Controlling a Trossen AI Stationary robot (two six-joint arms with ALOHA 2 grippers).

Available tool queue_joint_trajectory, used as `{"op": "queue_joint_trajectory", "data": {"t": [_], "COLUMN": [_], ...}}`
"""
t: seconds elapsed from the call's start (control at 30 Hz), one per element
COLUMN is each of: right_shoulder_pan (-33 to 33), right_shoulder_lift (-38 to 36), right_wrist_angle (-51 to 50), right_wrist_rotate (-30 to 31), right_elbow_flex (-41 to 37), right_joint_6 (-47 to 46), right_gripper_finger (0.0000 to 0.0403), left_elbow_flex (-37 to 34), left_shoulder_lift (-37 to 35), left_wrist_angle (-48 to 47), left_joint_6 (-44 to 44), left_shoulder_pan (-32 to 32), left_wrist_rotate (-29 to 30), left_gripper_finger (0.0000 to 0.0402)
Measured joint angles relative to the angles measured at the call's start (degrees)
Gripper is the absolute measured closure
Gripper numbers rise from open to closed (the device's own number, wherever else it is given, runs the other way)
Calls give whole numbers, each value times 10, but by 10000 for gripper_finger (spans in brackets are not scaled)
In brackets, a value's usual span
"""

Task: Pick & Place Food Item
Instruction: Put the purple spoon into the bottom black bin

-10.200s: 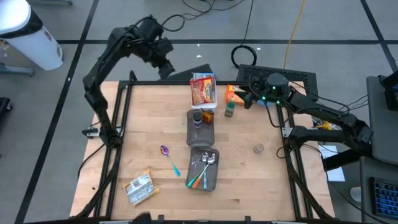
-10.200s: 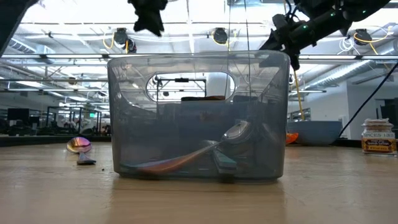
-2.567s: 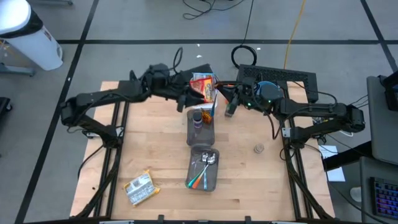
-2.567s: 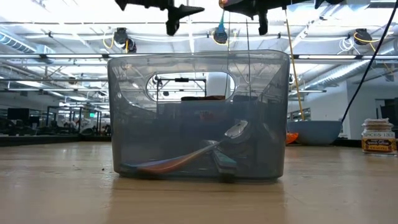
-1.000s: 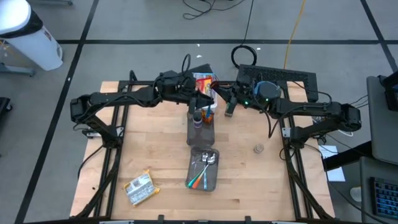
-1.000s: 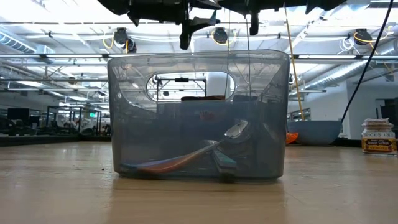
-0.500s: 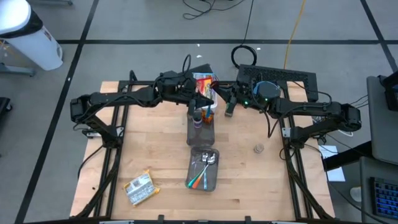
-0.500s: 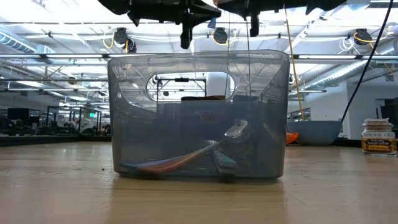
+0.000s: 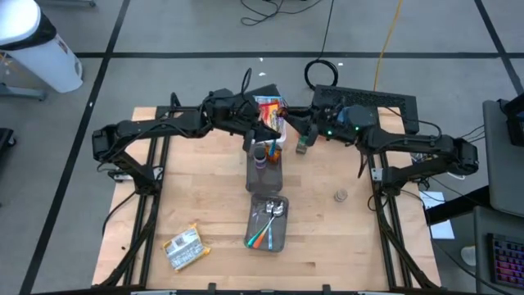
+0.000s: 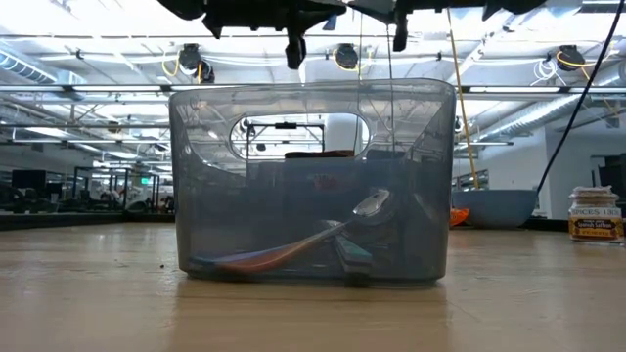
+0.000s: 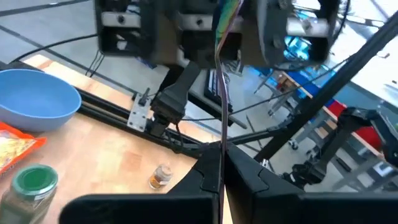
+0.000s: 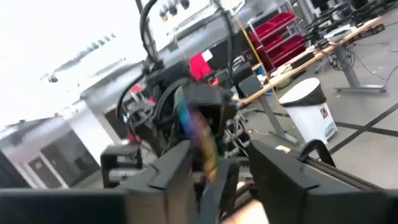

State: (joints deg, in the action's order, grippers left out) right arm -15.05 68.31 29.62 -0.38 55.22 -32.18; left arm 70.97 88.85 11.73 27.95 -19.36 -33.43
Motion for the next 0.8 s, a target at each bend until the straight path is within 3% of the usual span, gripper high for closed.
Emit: {"op": "queue_joint_trajectory", "data": {"t": [0.2, 0.33, 0.63, 0.8], "right_shoulder_pan": [-10, -10, 8, 60], "right_shoulder_lift": [-44, -87, -193, -241], "right_wrist_angle": [-4, -35, -222, -237], "right_wrist_rotate": [-22, -23, 2, 4], "right_elbow_flex": [0, 0, -5, -58], "right_joint_6": [-8, 15, 28, 11], "right_gripper_finger": [186, 173, 183, 185], "left_elbow_flex": [52, 91, 91, 91], "left_shoulder_lift": [-28, -54, -115, -101], "left_wrist_angle": [-151, -282, -336, -336], "left_joint_6": [-41, -60, 15, 101], "left_shoulder_pan": [5, 27, 166, 266], "left_wrist_rotate": [-5, 39, 218, 323], "left_gripper_finger": [397, 395, 397, 394]}}
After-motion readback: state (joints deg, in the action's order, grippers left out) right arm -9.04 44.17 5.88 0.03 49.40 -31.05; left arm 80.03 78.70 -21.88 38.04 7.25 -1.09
